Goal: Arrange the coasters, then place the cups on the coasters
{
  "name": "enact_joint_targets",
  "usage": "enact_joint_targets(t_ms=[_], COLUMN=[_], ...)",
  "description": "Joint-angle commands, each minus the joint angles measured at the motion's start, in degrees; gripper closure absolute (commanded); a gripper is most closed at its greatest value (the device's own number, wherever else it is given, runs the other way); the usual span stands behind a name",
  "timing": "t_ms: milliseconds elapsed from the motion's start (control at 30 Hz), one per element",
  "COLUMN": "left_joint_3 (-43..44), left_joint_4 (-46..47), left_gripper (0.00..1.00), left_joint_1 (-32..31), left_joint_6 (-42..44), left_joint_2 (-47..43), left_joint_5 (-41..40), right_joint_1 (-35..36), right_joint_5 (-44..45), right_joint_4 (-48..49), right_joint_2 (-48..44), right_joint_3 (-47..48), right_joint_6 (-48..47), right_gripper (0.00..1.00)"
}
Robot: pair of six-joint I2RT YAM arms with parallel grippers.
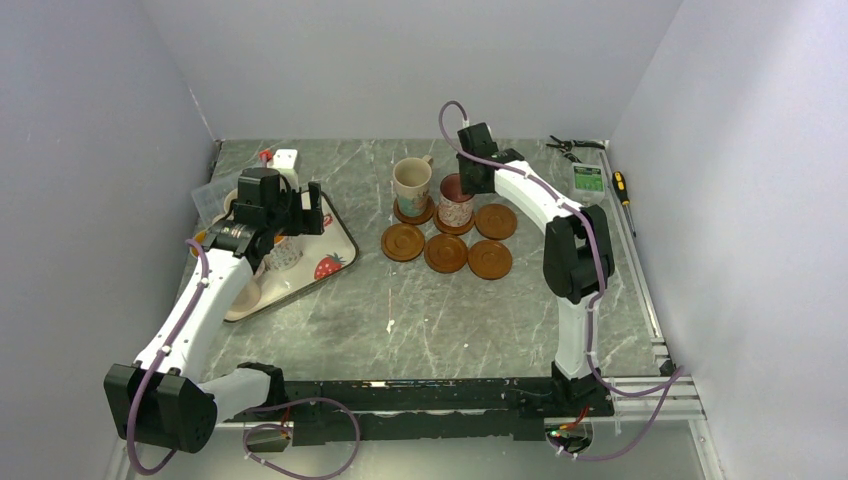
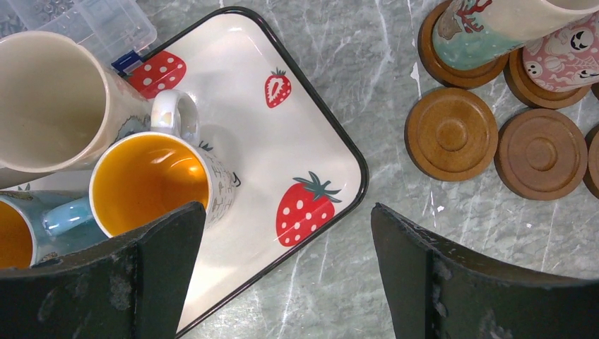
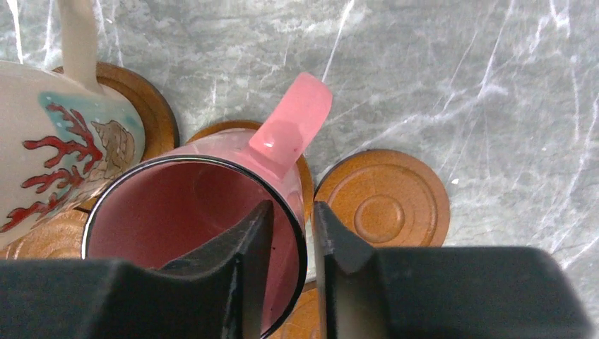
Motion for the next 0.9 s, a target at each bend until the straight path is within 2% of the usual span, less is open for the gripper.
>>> enact_joint_targets(t_ms=[0, 167, 300, 433, 600, 767, 867], left_joint_3=[0.0, -0.3, -1.0, -0.3, 3.0, 5.4, 4.1], left_joint_4=[1.8, 1.7, 2.3, 1.1, -4.7, -12.4, -12.7], left_gripper=[0.07, 0.07, 0.07, 0.07, 0.07, 0.07, 0.09], left_joint_1=[0.1, 0.1, 0.1, 0.3, 3.2, 6.2, 8.3], left_joint_6=[0.9, 1.1, 0.9, -0.1, -5.4, -9.9, -9.7], left_joint_2=[-1.5, -1.9, -2.2, -1.3, -0.8, -0.1, -0.6], left_joint_5=[-0.8, -1.5, -1.0, 0.1, 3.8, 3.1, 3.8], right_joint_1=[0.3, 0.4, 0.4, 0.2, -1.1, -5.9, -8.5], right_joint_5=[0.4, 0.7, 1.1, 2.3, 2.2, -2.8, -5.4], right_joint_4=[1.9, 0.3, 1.0, 0.6, -0.2, 0.7, 0.6], right_joint_2=[-1.1, -3.4, -9.5, -16.9, -28.3, -40.0, -45.4], right_joint_3=[4.2, 5.3, 2.1, -2.1, -9.8, -20.9, -26.0], right_joint_6=[-0.1, 0.3, 0.3, -0.1, -1.2, -0.9, -0.6], right_gripper=[0.63, 0.48, 0.36, 0.3, 0.24, 0.18, 0.17])
